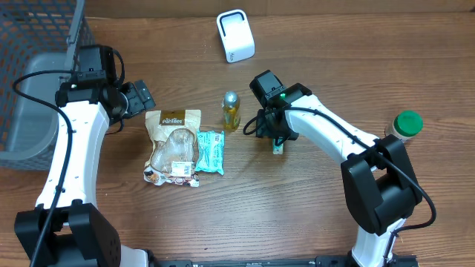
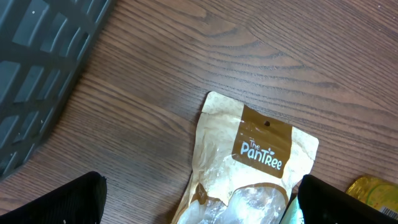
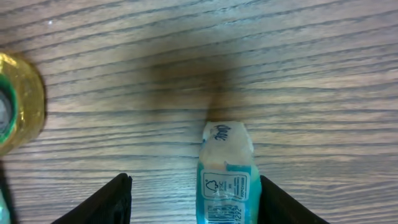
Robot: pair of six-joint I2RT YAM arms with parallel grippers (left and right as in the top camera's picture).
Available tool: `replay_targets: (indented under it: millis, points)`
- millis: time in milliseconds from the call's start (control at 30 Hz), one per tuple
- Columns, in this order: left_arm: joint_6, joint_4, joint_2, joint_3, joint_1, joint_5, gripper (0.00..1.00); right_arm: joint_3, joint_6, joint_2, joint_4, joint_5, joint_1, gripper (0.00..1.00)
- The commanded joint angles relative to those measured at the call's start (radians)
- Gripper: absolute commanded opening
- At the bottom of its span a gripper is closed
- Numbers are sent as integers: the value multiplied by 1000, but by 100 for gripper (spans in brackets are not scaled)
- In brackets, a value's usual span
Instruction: Scan the item barcode
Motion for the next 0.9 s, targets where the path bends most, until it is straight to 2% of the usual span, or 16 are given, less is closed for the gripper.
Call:
replay_targets:
  millis: [0, 100, 300, 633, 700, 767, 867]
  points:
    - [8, 2, -11, 12, -2, 5, 100, 22, 3, -33, 4, -34, -14, 60]
    - [8, 2, -11, 12, -2, 5, 100, 32, -2, -33, -3, -51, -16, 60]
    - [8, 2, -11, 12, -2, 5, 100, 80, -106, -33, 4, -215, -16, 61]
    - [8, 2, -11, 12, -2, 5, 99, 95, -106, -33, -7, -223, -27, 67]
    - [8, 2, -11, 12, -2, 5, 99, 95, -106, -33, -18, -218, -27, 63]
    - [8, 2, -11, 12, -2, 5, 100, 95, -106, -33, -31, -200, -27, 55]
    - [8, 2, -11, 12, -2, 5, 100, 94, -106, -33, -53, -162, -35, 48]
